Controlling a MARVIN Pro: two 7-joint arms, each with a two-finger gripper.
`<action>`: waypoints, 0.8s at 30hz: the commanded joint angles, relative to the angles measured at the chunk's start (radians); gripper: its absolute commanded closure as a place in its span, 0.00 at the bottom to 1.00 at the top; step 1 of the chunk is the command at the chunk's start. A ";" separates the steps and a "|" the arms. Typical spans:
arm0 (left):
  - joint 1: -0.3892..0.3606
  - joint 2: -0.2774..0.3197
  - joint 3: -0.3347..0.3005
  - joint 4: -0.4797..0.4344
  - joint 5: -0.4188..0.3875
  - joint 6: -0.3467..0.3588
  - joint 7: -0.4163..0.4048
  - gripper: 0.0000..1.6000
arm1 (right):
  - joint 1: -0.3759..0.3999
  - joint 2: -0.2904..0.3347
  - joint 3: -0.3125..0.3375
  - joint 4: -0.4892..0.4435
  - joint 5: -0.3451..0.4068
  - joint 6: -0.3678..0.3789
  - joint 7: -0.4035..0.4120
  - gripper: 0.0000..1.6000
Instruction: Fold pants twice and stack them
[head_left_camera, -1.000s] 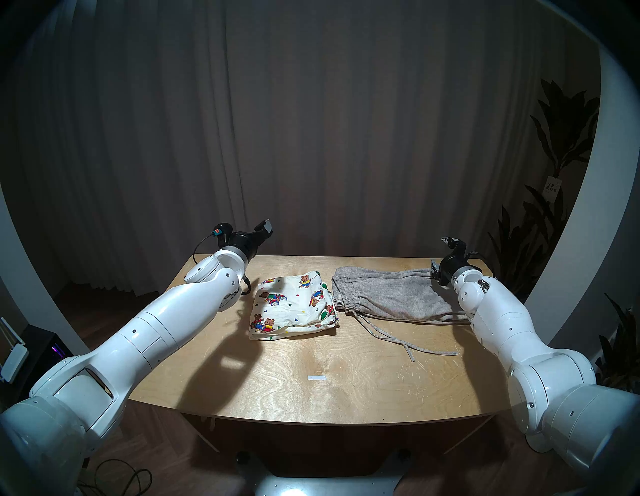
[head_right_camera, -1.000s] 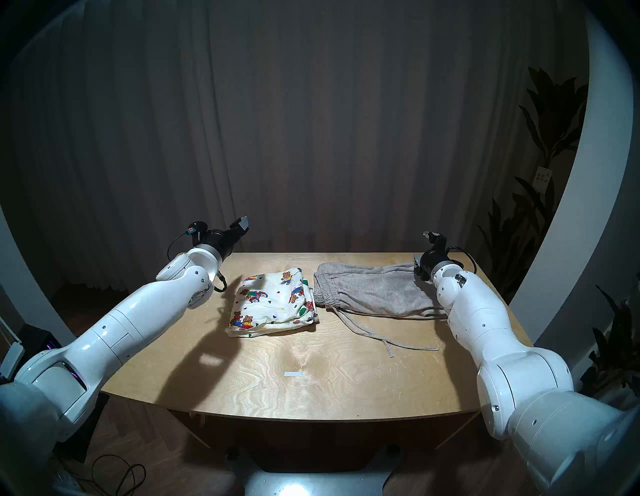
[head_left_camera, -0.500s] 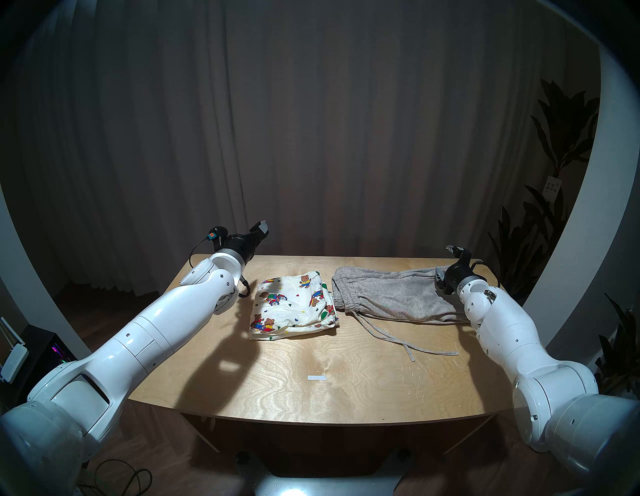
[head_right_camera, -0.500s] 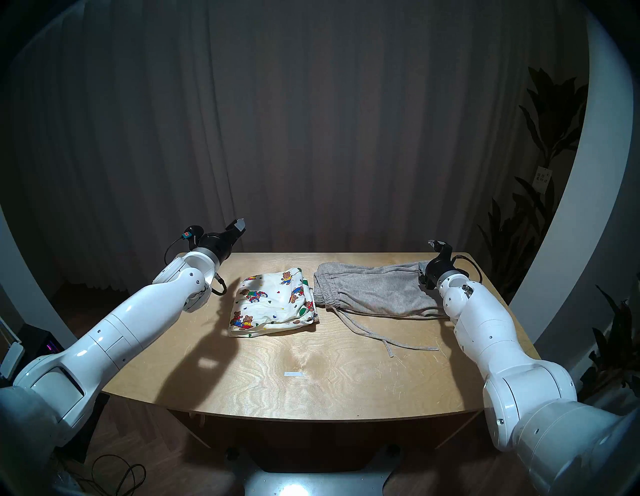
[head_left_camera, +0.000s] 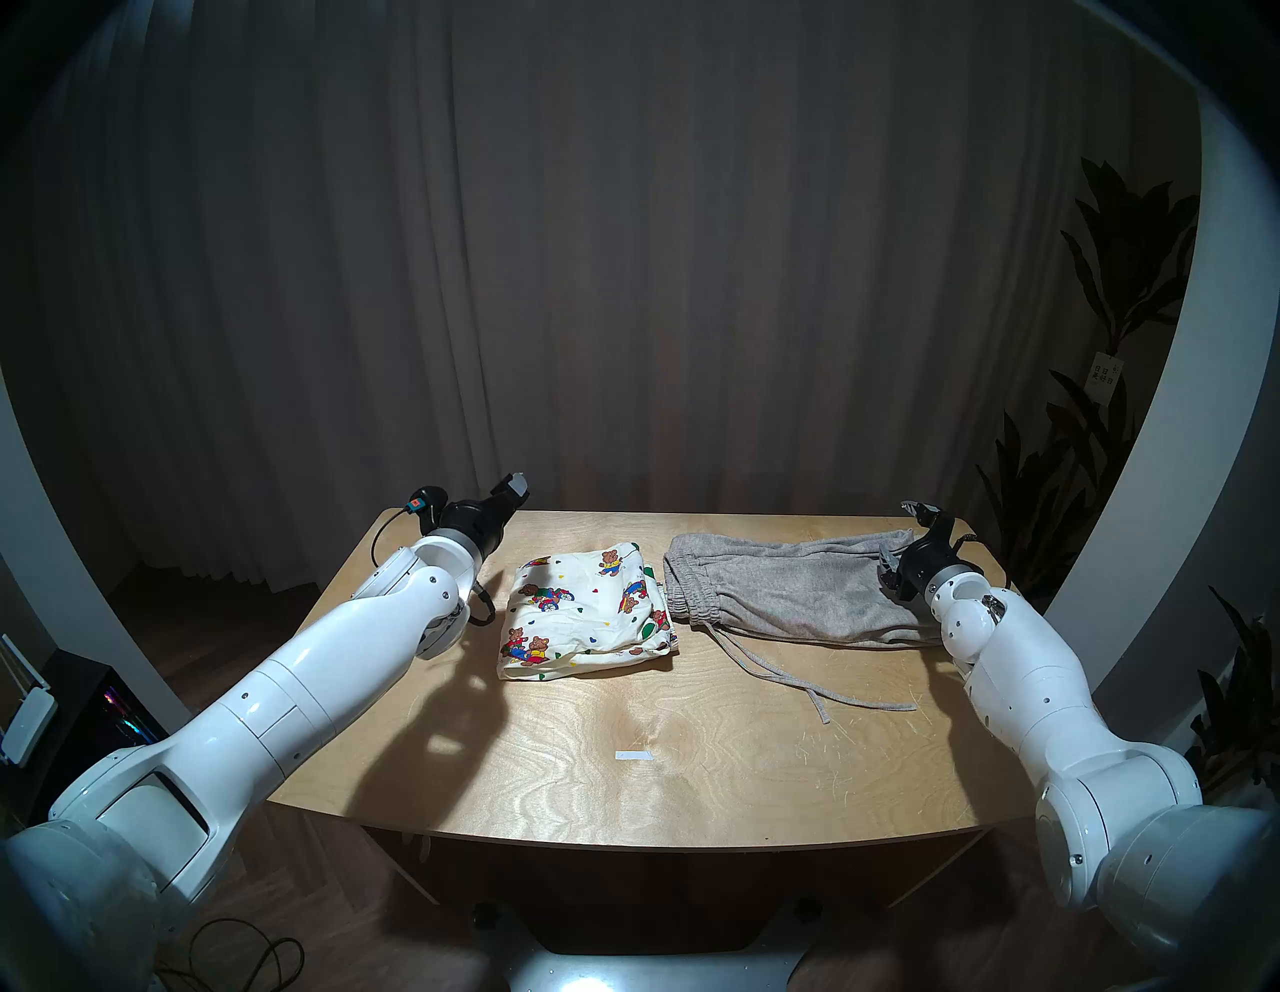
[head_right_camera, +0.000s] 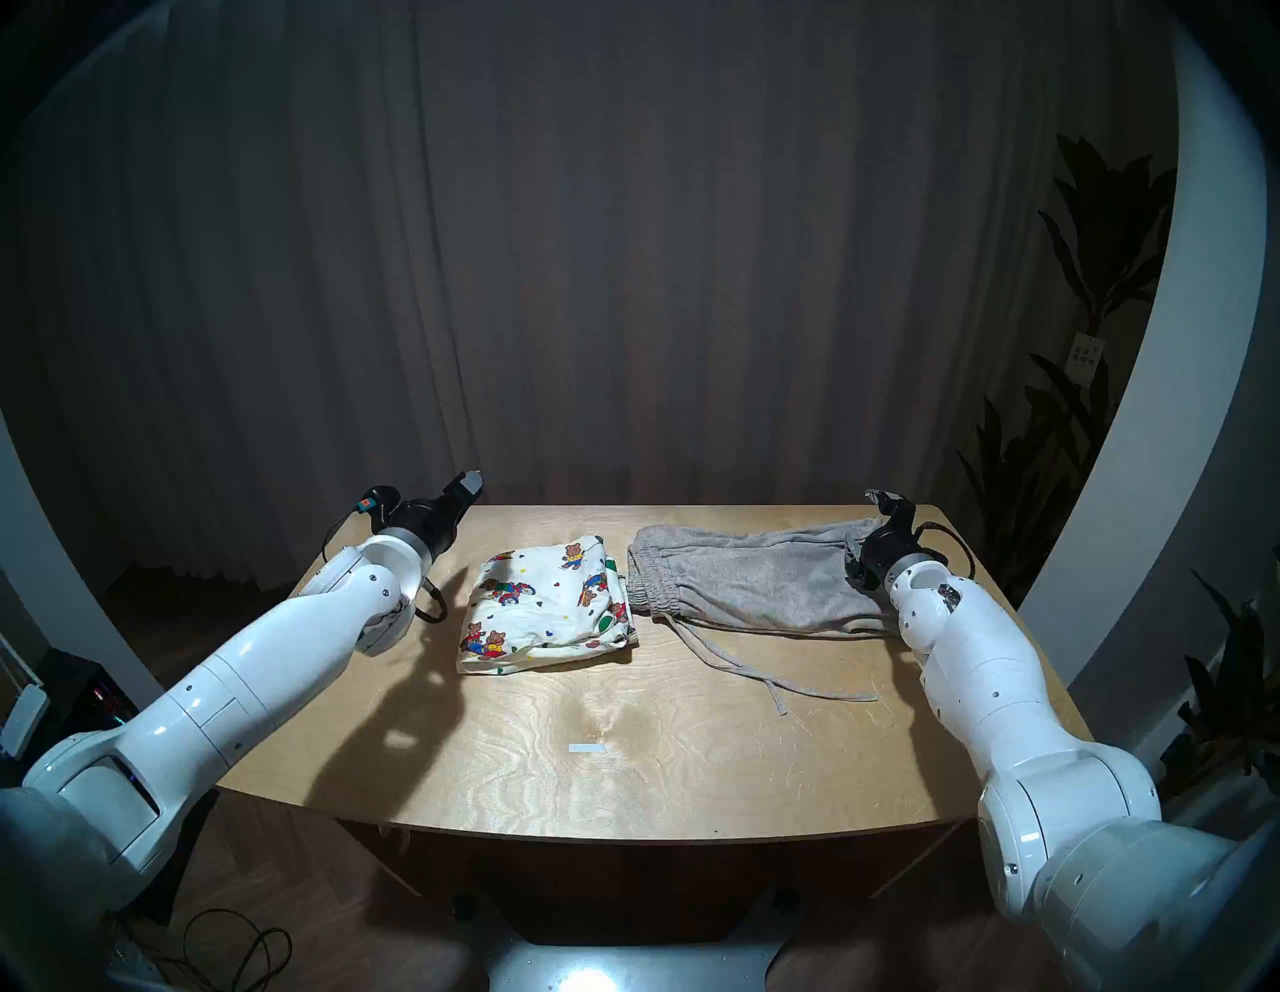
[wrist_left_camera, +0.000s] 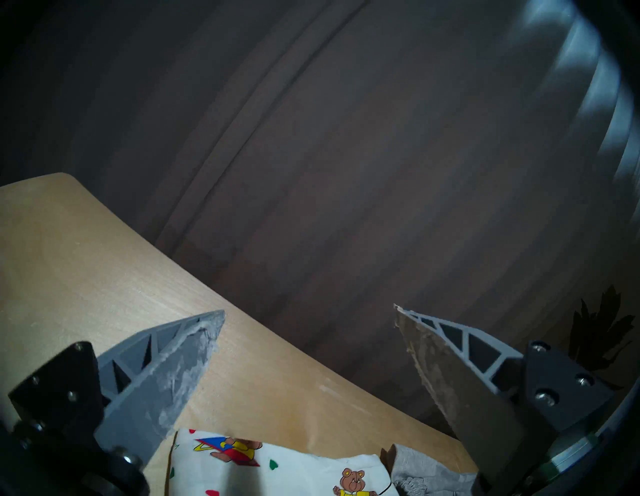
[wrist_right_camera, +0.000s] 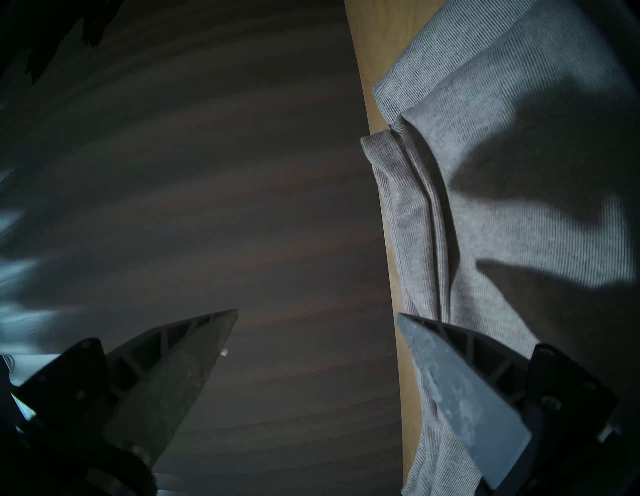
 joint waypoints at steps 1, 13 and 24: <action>0.012 0.038 -0.023 -0.018 -0.009 -0.012 -0.010 0.00 | -0.022 0.020 0.013 -0.066 0.008 0.015 0.012 0.00; 0.004 0.099 -0.025 -0.072 0.027 -0.020 -0.016 0.00 | -0.086 0.044 0.034 -0.130 0.024 0.032 0.011 0.00; 0.004 0.140 -0.027 -0.115 0.062 -0.022 -0.021 0.00 | -0.132 0.074 0.061 -0.198 0.038 0.046 0.012 0.00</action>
